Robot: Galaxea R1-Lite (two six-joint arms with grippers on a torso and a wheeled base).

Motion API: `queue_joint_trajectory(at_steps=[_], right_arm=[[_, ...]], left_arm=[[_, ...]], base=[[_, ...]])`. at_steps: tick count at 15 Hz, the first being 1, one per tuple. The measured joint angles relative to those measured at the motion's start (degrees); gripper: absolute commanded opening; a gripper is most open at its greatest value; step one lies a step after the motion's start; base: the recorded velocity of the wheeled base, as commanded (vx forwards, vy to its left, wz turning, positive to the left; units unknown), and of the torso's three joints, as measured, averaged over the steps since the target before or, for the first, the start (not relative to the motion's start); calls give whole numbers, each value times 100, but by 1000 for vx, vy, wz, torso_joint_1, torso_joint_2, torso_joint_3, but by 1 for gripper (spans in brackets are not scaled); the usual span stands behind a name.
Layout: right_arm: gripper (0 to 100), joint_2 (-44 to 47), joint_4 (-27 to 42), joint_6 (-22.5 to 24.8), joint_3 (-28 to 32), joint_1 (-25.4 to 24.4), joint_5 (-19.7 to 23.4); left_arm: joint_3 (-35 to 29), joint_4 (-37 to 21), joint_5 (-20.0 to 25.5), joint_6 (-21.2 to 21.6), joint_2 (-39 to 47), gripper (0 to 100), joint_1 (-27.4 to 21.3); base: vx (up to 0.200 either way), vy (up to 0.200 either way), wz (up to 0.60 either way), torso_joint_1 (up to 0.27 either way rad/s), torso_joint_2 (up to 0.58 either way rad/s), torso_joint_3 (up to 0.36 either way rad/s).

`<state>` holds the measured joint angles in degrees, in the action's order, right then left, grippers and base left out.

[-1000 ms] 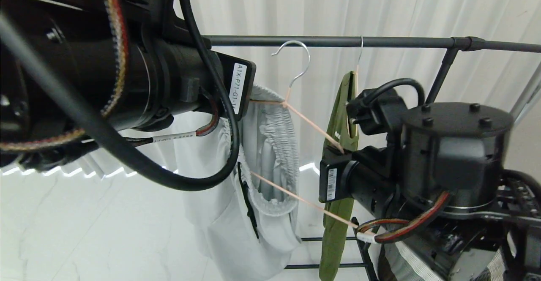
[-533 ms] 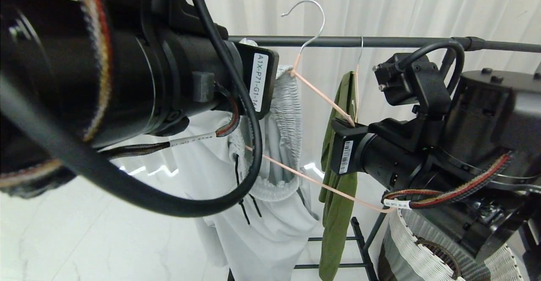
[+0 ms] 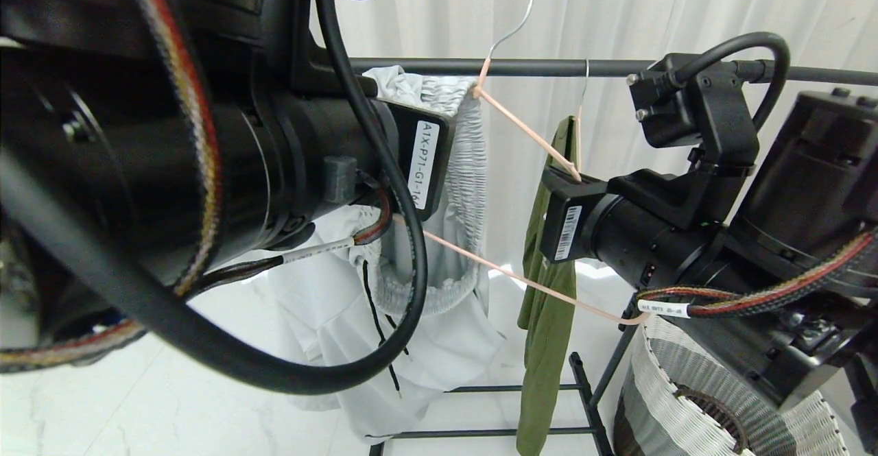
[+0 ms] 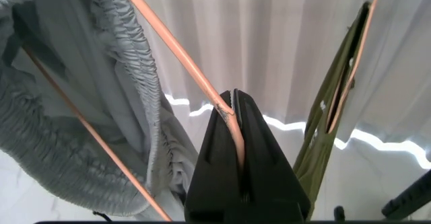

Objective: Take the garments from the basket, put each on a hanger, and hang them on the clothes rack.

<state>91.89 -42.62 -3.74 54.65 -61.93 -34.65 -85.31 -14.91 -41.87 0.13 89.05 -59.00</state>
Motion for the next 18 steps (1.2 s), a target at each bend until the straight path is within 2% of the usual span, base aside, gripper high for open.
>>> queue_joint_trajectory(at_steps=[2,3,10,15,18], right_arm=[[0,20,-57,104,-5,-9,0],[0,30,-139,161,-7,-11,0],[0,85,-733,685,-68,-20,7],[0,63,-1418,1225,-523,18,16],[0,-33,-1438,1412,-708,118,304]], left_arm=[[4,0,-2,2,0,0,-4],[9,0,-2,5,2,100,-4],[72,0,6,-24,17,100,-6],[383,5,11,-34,-223,100,-10],[806,0,24,139,-645,100,-15]], base=[[0,0,0,0,0,0],[0,0,0,0,0,0],[0,0,0,0,0,0],[0,0,0,0,0,0],[0,0,0,0,0,0]])
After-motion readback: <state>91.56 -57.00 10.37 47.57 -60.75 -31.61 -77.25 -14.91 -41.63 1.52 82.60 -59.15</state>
